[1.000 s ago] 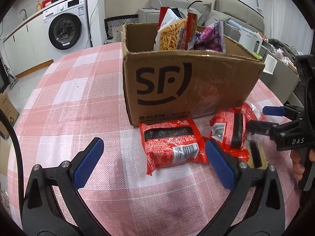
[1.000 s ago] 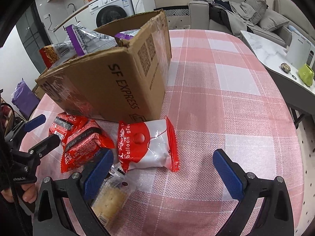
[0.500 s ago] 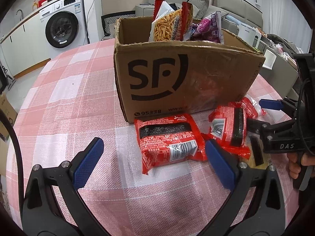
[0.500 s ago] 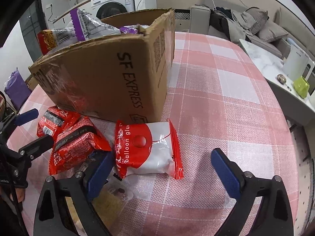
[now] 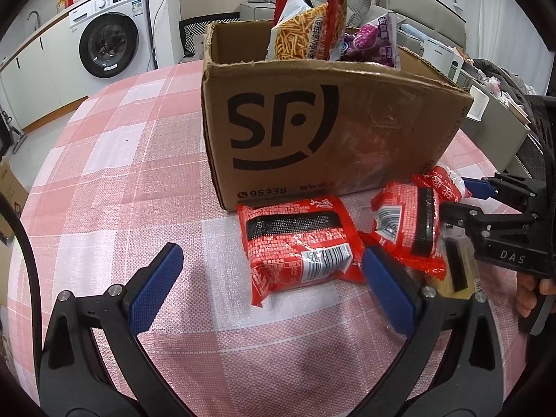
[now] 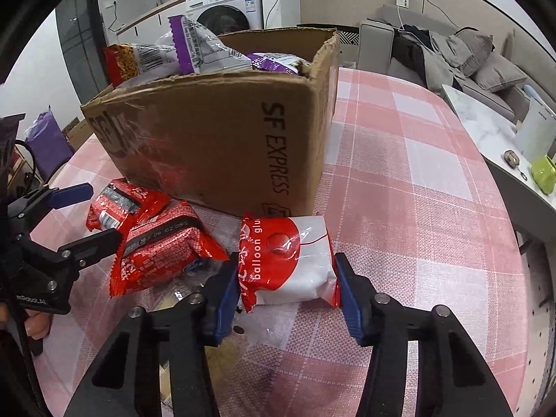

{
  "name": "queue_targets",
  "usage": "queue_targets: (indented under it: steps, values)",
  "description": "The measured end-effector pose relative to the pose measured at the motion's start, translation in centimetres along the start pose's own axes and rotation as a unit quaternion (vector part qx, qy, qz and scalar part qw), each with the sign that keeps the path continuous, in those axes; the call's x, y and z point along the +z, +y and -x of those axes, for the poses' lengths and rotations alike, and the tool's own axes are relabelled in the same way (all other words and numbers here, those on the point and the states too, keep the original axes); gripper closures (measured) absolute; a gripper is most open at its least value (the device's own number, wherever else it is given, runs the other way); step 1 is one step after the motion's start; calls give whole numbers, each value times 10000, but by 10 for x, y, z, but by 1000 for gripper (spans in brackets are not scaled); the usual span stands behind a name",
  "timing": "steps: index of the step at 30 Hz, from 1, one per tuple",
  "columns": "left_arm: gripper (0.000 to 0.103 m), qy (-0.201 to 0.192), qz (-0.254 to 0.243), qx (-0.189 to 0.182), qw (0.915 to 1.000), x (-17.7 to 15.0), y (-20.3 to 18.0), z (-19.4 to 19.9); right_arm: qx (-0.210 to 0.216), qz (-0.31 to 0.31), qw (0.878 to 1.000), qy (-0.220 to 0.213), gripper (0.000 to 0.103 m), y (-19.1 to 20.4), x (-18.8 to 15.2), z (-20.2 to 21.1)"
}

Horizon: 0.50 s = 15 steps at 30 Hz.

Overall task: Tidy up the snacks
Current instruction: 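Grasp the red-white balloon pack with the right tool while the left tool grasps the red noodle pack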

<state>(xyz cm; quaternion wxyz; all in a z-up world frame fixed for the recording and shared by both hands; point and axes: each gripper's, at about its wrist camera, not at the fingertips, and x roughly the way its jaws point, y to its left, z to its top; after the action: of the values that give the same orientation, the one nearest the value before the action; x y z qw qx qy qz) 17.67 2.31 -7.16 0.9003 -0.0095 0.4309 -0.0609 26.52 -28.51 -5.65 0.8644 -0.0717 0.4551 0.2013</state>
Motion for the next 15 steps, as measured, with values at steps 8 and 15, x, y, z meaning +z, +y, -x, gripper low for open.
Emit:
queue_targets:
  steps: [8, 15]
  values:
    - [1, 37, 50, -44, 10000, 2, -6, -4, -55, -3, 10000, -52, 52, 2, -1, 11]
    - [27, 181, -43, -166, 9997, 2, -11, -10, -56, -6, 10000, -58, 52, 2, -1, 11]
